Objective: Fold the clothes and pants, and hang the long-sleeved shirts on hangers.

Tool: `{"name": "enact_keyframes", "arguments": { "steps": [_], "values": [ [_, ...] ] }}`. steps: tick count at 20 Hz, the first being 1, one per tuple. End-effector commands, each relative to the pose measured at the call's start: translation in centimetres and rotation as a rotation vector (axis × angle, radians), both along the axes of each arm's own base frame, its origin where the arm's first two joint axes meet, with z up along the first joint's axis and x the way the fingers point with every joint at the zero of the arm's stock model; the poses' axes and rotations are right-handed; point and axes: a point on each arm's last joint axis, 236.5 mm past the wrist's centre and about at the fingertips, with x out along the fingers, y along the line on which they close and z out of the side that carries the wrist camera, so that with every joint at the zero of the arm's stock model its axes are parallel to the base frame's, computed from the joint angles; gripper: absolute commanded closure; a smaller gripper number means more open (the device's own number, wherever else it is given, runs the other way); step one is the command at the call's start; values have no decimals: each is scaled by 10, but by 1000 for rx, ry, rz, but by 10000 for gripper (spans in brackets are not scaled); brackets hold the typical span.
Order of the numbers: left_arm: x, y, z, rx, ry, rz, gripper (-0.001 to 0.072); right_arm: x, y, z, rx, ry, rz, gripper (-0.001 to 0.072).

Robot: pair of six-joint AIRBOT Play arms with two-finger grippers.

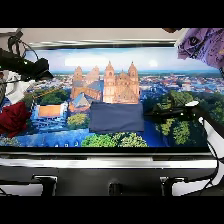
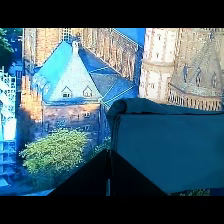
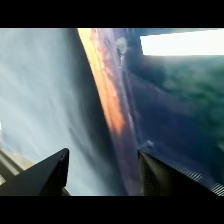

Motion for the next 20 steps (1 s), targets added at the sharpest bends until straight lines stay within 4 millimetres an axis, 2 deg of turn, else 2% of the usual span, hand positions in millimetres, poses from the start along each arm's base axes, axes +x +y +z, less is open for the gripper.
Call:
{"name": "enact_keyframes", "arguments": {
  "steps": [1, 4, 5, 7, 8, 10, 12, 16, 20],
  "values": [
    [0, 0, 0, -2, 0, 0, 687, 8, 11, -9, 6, -21, -14, 275],
    [0, 0, 0, -2, 1, 0, 687, 5, 28, -13, -4, -21, 19, 299],
    [0, 0, 0, -2, 1, 0, 687, 4, 32, -15, -14, -24, 34, 385],
    [0, 0, 0, -3, 1, 0, 687, 7, 37, -11, -6, -38, 32, 638],
    [0, 0, 0, -2, 0, 0, 687, 14, 38, -3, 10, -53, 20, 681],
    [0, 0, 0, -2, 1, 0, 687, 35, 36, 18, 6, -91, 7, 682],
    [0, 0, 0, -2, 1, 0, 687, 64, 23, 41, -54, -139, -19, 681],
    [0, 0, 0, -2, 1, 0, 687, 125, -15, 93, -228, -260, -114, 681],
    [0, 0, -1, -2, 1, -1, 687, 160, -62, 142, -303, -330, -260, 681]
  ]
}}
